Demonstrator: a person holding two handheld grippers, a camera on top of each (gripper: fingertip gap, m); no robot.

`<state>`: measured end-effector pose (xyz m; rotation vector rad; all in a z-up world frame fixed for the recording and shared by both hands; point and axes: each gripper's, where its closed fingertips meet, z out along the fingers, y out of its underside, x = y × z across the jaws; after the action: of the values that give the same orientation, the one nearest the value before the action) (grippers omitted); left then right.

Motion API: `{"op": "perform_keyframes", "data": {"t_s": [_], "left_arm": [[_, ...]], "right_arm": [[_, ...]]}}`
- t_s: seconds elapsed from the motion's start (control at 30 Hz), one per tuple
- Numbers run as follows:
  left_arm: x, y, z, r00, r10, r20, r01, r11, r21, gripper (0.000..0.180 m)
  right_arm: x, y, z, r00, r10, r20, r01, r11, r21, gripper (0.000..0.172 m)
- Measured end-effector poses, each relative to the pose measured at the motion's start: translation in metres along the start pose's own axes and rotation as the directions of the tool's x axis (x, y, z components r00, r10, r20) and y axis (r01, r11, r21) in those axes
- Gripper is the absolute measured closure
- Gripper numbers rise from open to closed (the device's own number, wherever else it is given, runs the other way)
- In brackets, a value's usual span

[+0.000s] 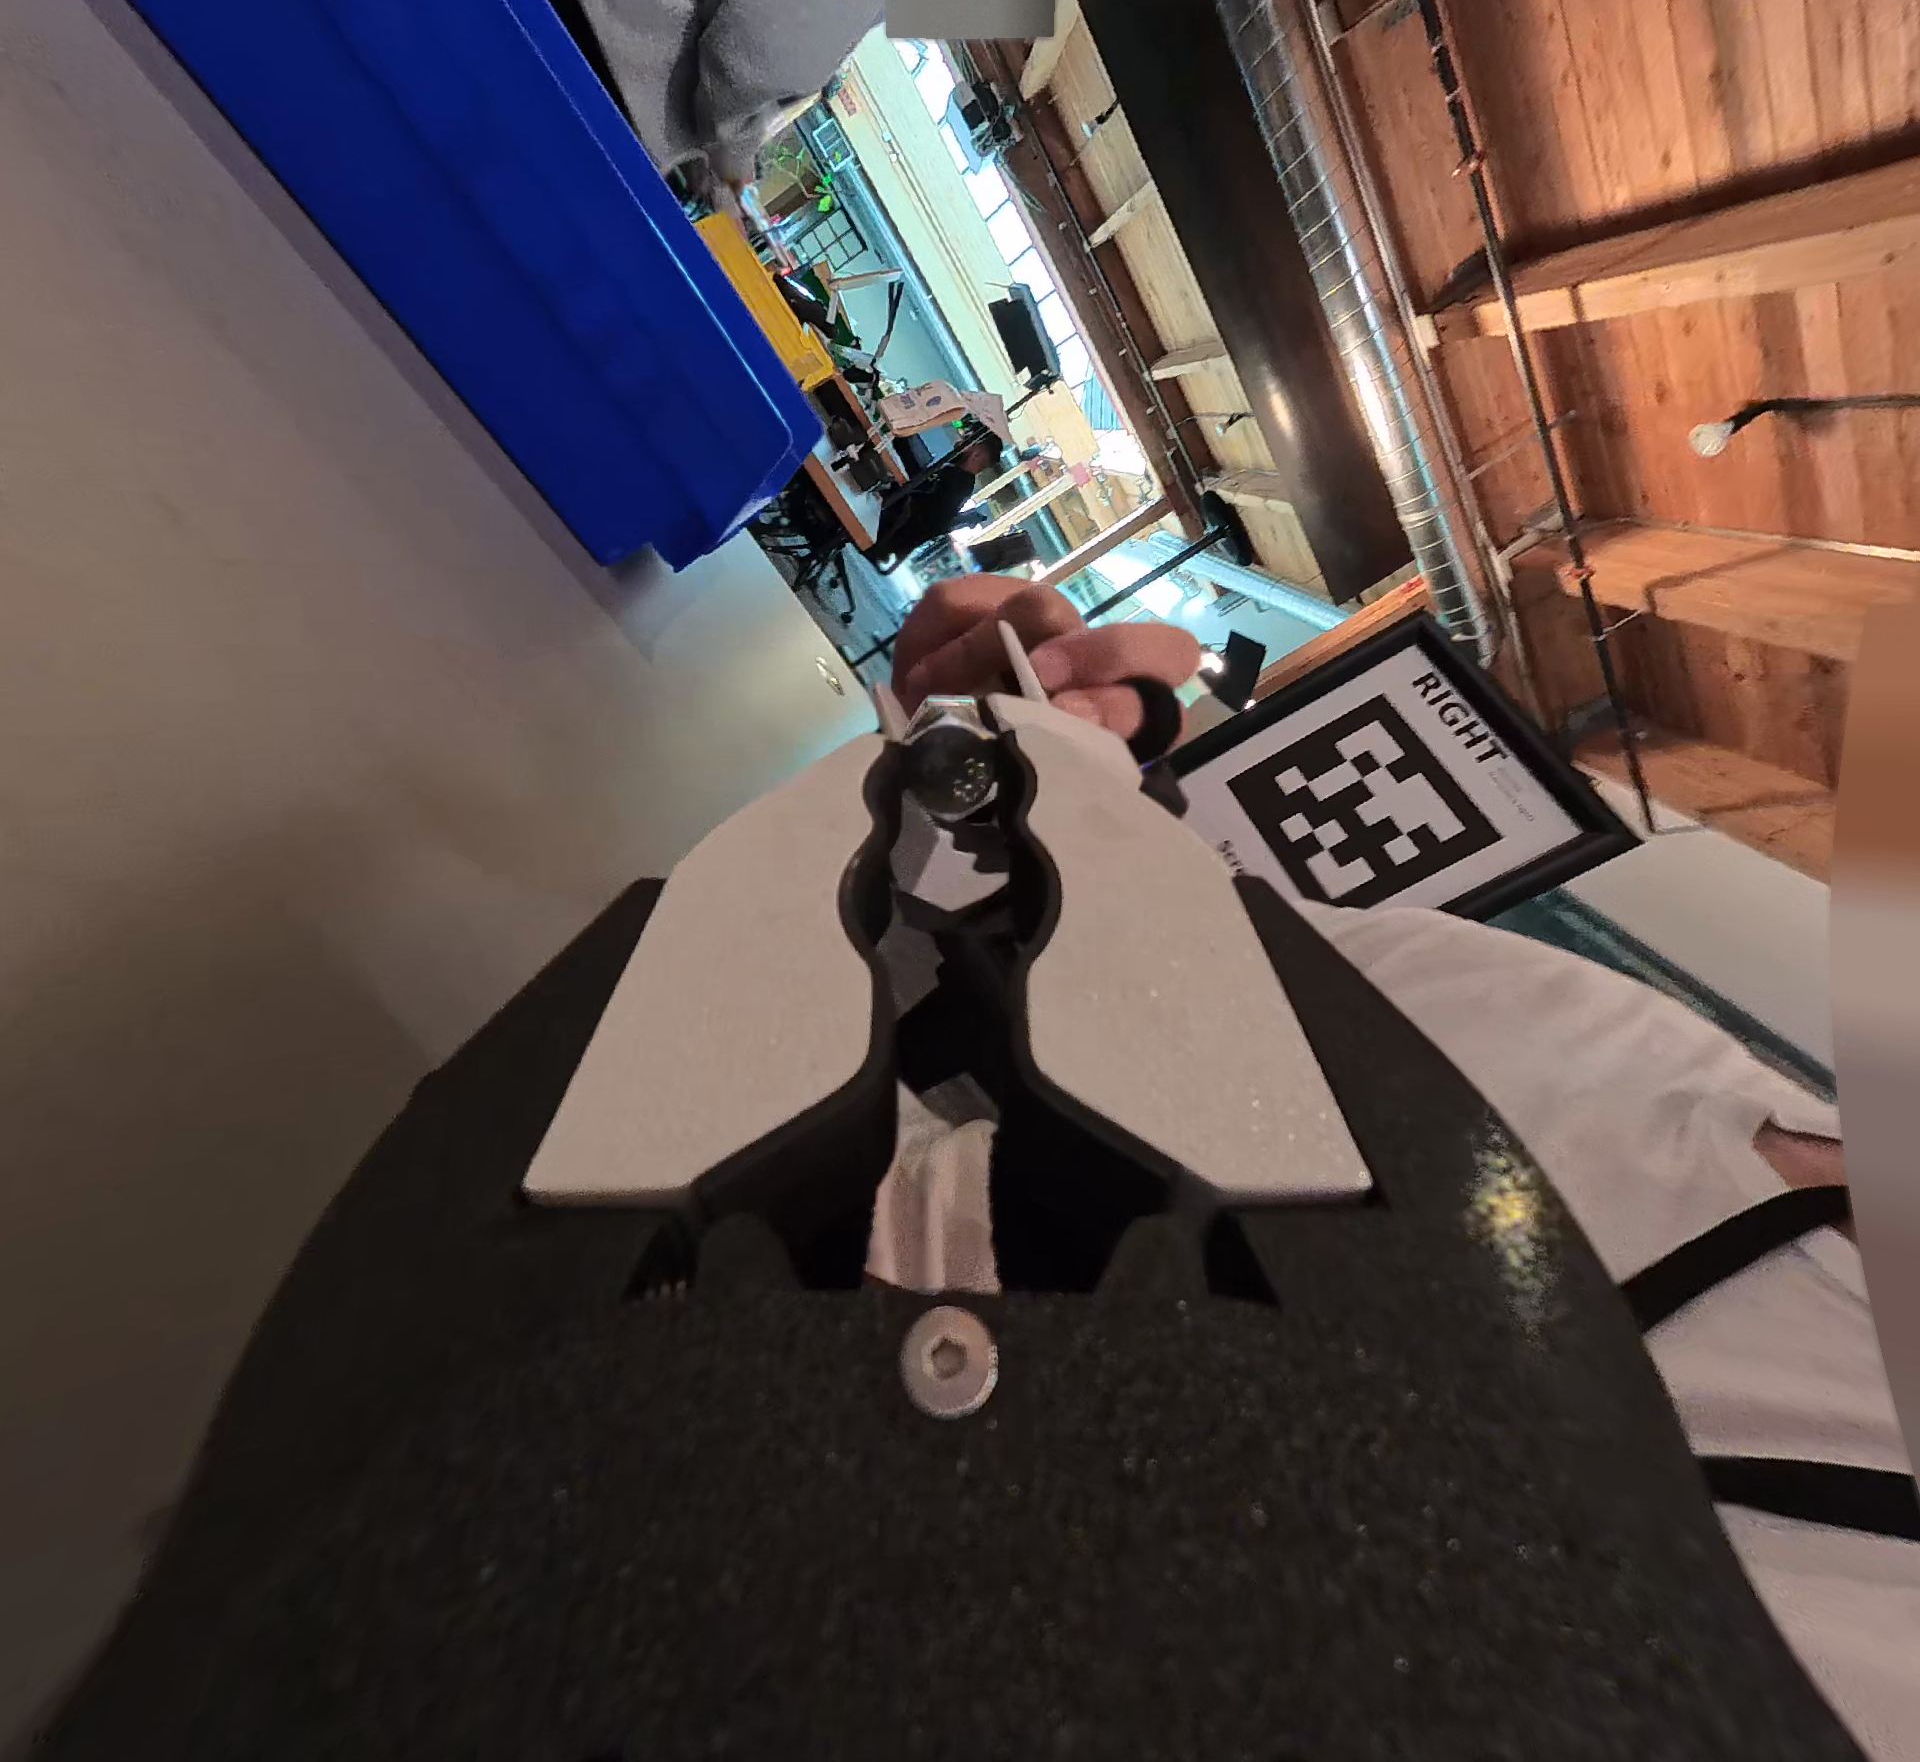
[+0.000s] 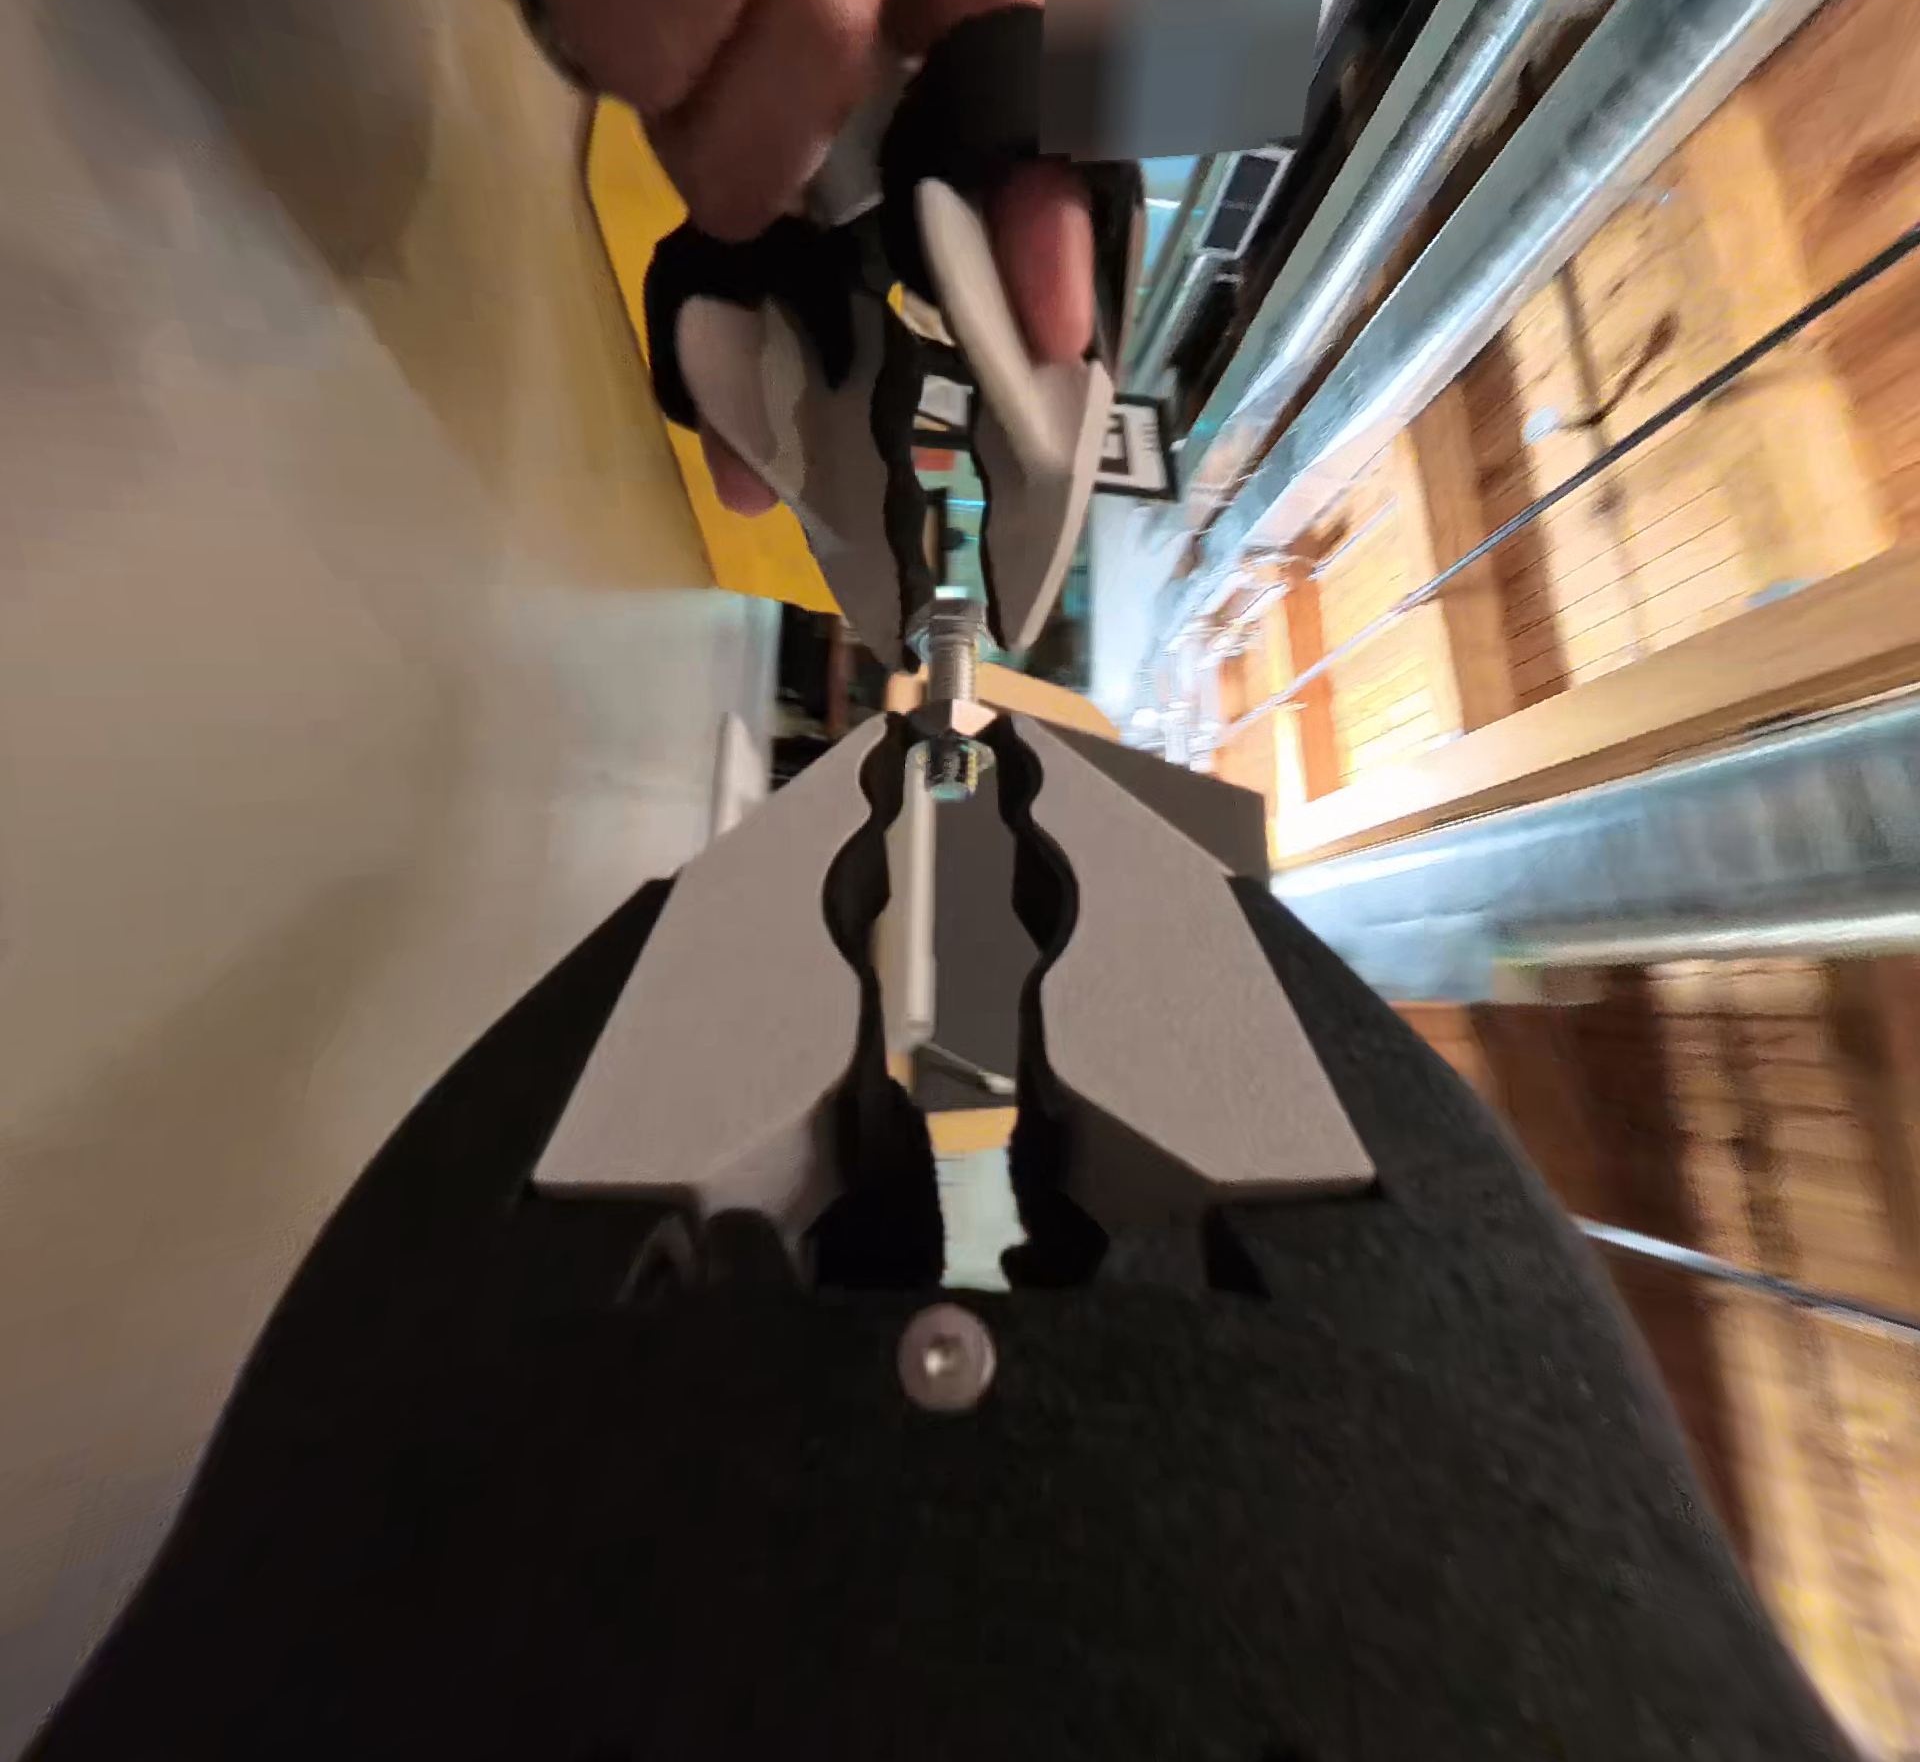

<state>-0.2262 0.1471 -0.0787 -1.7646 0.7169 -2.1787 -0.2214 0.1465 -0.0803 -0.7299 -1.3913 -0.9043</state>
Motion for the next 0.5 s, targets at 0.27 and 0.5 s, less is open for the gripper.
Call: {"op": "perform_keyframes", "data": {"t_s": [0.27, 0.5], "left_arm": [[0.013, -0.003, 0.001, 0.979, 0.202, 0.021, -0.202, 0.979, -0.020, 0.164], [0.018, -0.006, 0.000, 0.960, 0.279, 0.031, -0.279, 0.960, -0.001, 0.164]], "right_arm": [[0.009, -0.006, -0.003, 0.245, 0.864, 0.440, -0.937, 0.328, -0.123, 0.155], [0.017, -0.006, 0.000, -0.689, 0.500, 0.524, -0.725, -0.490, -0.485, 0.155]]}}
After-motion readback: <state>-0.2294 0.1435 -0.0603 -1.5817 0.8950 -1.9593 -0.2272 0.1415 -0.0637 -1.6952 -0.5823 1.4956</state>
